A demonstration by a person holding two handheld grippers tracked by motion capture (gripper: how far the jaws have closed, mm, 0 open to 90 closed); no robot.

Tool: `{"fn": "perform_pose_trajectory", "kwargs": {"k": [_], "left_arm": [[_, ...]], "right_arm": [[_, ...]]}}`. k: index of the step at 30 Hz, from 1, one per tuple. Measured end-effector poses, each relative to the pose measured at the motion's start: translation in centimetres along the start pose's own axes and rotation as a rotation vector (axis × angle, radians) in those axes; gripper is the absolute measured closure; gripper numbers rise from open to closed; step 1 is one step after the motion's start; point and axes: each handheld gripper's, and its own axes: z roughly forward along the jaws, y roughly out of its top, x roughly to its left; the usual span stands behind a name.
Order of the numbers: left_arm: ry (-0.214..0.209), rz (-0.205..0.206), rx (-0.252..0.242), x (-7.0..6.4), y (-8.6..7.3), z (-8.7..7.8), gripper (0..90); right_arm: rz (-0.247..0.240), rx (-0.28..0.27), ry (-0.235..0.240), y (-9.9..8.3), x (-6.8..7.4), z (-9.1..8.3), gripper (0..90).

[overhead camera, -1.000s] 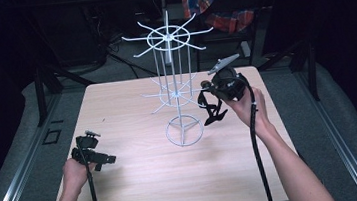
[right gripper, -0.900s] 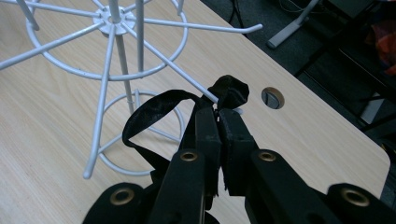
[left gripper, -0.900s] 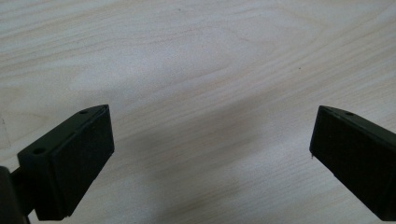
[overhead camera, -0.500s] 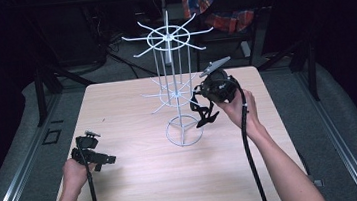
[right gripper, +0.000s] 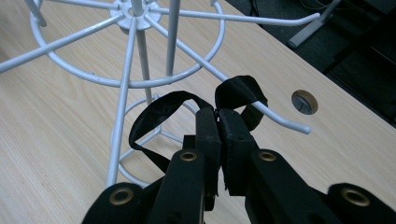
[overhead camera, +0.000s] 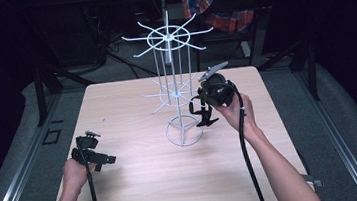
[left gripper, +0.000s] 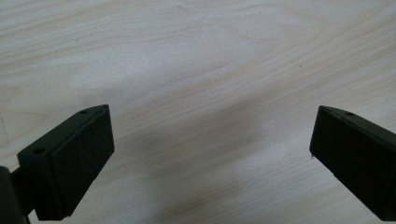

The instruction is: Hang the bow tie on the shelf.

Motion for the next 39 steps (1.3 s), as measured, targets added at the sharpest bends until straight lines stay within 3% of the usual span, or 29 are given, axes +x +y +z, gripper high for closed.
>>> {"fn": "perform_pose_trajectory", "kwargs": {"k": [17,27,30,39], "left_arm": [[-0.002,0.001,0.007,0.0,0.0,0.1,0.0],[-0.001,0.003,0.007,0.0,0.0,0.0,0.0],[-0.002,0.006,0.007,-0.1,0.1,0.0,0.0],[-0.001,0.003,0.002,-0.1,0.1,0.0,0.0]], "right_arm": [[0.02,0.005,0.031,-1.1,-0.5,0.7,85.1],[0.023,0.021,0.05,-1.2,-0.3,0.5,70.2],[0.029,0.019,0.051,-1.3,-0.4,0.0,62.2],[0.016,0.035,0.039,-1.8,-0.9,-2.0,50.1]]}}
